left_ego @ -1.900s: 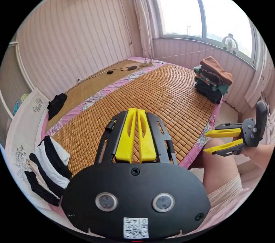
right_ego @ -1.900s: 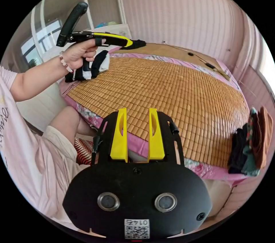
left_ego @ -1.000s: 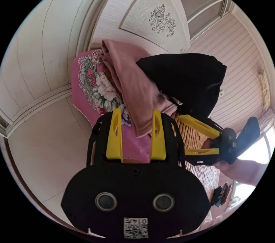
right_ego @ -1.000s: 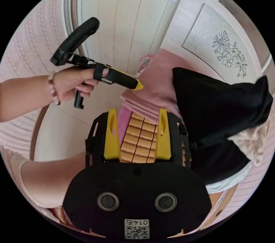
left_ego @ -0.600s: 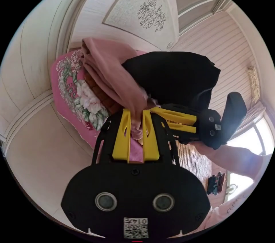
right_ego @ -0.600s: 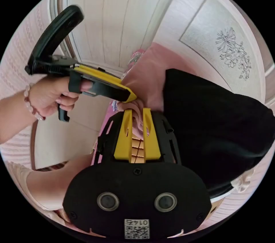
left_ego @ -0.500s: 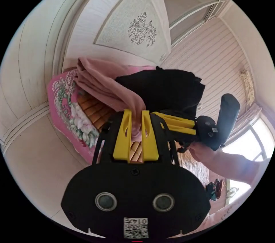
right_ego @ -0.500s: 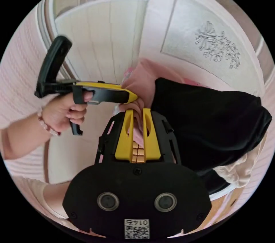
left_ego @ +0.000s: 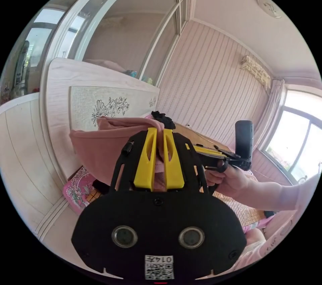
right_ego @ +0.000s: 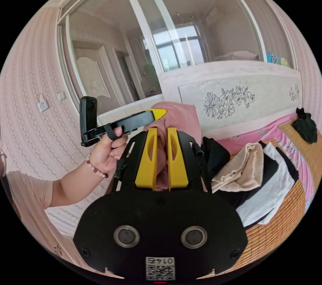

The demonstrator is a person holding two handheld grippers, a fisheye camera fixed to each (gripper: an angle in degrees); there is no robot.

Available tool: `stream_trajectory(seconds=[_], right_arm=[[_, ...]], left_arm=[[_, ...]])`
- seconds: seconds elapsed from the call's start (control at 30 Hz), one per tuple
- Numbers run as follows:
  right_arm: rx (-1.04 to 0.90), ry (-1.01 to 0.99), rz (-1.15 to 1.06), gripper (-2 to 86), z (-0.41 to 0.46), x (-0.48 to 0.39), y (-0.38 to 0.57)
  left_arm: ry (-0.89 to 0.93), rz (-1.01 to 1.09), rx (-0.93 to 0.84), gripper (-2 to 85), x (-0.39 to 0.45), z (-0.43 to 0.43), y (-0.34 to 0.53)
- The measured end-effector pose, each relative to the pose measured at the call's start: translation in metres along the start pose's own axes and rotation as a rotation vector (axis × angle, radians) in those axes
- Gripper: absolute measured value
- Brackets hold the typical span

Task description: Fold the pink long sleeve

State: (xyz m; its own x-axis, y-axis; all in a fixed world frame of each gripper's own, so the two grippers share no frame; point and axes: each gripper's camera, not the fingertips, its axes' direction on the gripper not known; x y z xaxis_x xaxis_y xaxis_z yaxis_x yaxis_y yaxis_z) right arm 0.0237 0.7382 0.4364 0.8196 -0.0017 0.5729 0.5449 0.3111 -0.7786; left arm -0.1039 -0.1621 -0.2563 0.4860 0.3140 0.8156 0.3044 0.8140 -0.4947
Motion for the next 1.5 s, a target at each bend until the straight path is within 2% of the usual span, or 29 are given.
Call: stream_trajectory(seconds=[0.2,0.37,0.43,0.5,0.63,0.67,0.7,0.8,0.87,1.0,1.13,1.27,1.33,1.37,1.43,1.5], right_arm=[[0.144,0.062,0.001,5.0,-0.178,0.006,0.017],[0.261,0.226,0.107,5.4,-0.319,0.01,0.087],[0.266,0.284,0.307,5.9,-0.364,0.023,0.157],[0.218,0.354,0.496,6.3,-0.386,0.034,0.223],[-0.031,0.718,0.91,5.4,-0.419,0.047,0.391],[-0.059,0.759,0.972,5.2,-0.425,0.047,0.41],[-0.089,0.791,1.046,5.4,-0.439,0.042,0.438],[-0.082,0.84,1.08,7.2,-0.466,0.029,0.462],[-0.056,0.89,1.069,8.5,-0.481,0.029,0.459],[-0.007,0.997,1.072,11.3,-0.509,0.052,0.443],[-0.127,1.01,1.122,12.8,-0.514,0.089,0.433],[-0.27,0.967,1.171,8.4,-0.512,0.109,0.429],[-0.279,0.925,1.15,5.7,-0.524,0.108,0.419],[-0.274,0.911,1.152,5.2,-0.529,0.107,0.416],[-0.179,0.918,1.105,3.7,-0.556,0.093,0.403],[-0.115,0.954,1.067,3.2,-0.581,0.077,0.395]], left_arm=[[0.25,0.118,0.034,2.7,0.115,0.007,-0.017],[0.482,0.294,-0.03,3.6,0.244,0.048,-0.02],[0.55,0.37,-0.105,4.1,0.296,0.071,-0.005],[0.62,0.461,-0.28,4.8,0.36,0.113,0.038],[0.702,0.533,-0.597,5.9,0.43,0.19,0.163],[0.712,0.551,-0.732,6.4,0.441,0.215,0.209],[0.637,0.54,-0.855,6.3,0.444,0.235,0.248],[0.648,0.412,-0.962,5.9,0.436,0.251,0.294],[0.621,0.384,-0.956,5.9,0.438,0.255,0.298],[0.604,0.464,-0.936,7.1,0.484,0.268,0.298],[0.623,0.603,-0.902,10.1,0.553,0.282,0.308],[0.586,0.817,-0.937,12.2,0.637,0.312,0.342],[0.508,0.949,-0.954,10.5,0.665,0.325,0.363],[0.433,1.035,-0.975,7.0,0.676,0.334,0.378],[0.333,1.115,-0.932,3.3,0.682,0.341,0.386],[0.474,1.085,-0.9,1.1,0.682,0.34,0.365]])
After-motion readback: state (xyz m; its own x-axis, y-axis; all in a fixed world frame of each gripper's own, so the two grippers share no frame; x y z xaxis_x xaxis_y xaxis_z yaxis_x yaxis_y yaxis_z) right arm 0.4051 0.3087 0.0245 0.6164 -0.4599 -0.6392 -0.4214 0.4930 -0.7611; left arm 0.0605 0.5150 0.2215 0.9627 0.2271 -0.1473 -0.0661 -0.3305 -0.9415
